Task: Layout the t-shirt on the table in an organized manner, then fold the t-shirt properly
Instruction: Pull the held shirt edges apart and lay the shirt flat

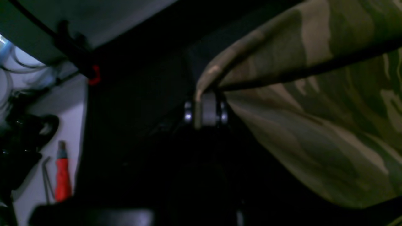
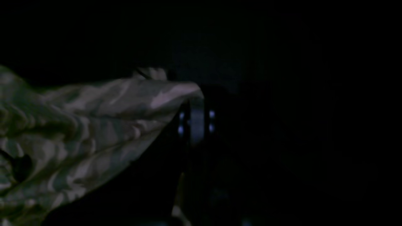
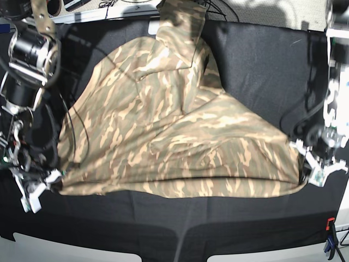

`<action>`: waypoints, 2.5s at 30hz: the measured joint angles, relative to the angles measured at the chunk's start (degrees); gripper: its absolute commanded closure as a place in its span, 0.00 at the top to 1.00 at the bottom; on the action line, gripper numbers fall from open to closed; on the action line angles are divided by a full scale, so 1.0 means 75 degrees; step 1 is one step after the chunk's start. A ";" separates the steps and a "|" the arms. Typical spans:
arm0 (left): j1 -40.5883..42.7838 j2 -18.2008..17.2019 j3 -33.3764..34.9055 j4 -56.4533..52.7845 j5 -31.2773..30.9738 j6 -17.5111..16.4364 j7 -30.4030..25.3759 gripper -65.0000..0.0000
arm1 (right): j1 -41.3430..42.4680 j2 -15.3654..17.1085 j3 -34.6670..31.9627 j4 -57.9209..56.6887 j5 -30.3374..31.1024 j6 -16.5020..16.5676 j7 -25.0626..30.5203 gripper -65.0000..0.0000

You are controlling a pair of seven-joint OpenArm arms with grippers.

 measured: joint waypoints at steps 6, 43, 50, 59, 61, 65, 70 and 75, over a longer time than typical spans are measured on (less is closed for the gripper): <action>-0.1195 0.0364 -0.0006 -0.1649 -0.0044 -0.0052 0.0020 0.00 | 0.0574 -0.0140 0.0000 0.0000 0.0009 0.0003 0.0125 0.00; -0.3777 0.0542 0.2302 -0.4453 0.0874 0.0574 -0.1635 0.00 | 0.3083 -0.0181 0.0003 -0.2544 -0.0216 -0.0020 0.0192 0.00; -0.3791 0.0522 0.2302 -0.4453 0.0874 0.1463 -0.1836 0.30 | 0.3069 -0.0184 0.0000 -0.2544 0.0175 0.0562 -0.0440 0.25; -0.3794 0.0493 0.2302 -0.4453 0.0463 0.1521 -0.1778 0.30 | 0.2984 -0.0157 0.0003 -0.2544 0.0618 0.0848 -0.1008 0.25; -0.3794 0.0472 0.2302 -0.4453 0.0350 0.1504 -0.1644 0.30 | 0.2990 -0.0152 0.0003 -0.2544 0.0621 0.0848 -0.1003 0.25; -0.3806 0.0396 0.2302 -0.4453 0.0254 0.0880 -0.1373 0.30 | 0.2984 -0.0157 0.0003 -0.2544 0.0624 0.0851 -0.1075 0.25; -0.3818 0.0268 0.2302 -0.4453 0.0219 0.0493 -0.0997 0.30 | 0.2984 -0.0157 0.0003 -0.2544 0.0624 0.0848 -0.1139 0.25; -0.3815 0.0268 0.2302 -0.4453 0.0195 0.0452 -0.0213 0.30 | 0.2984 -0.0157 0.0003 -0.2544 0.0775 0.0851 -0.1154 0.25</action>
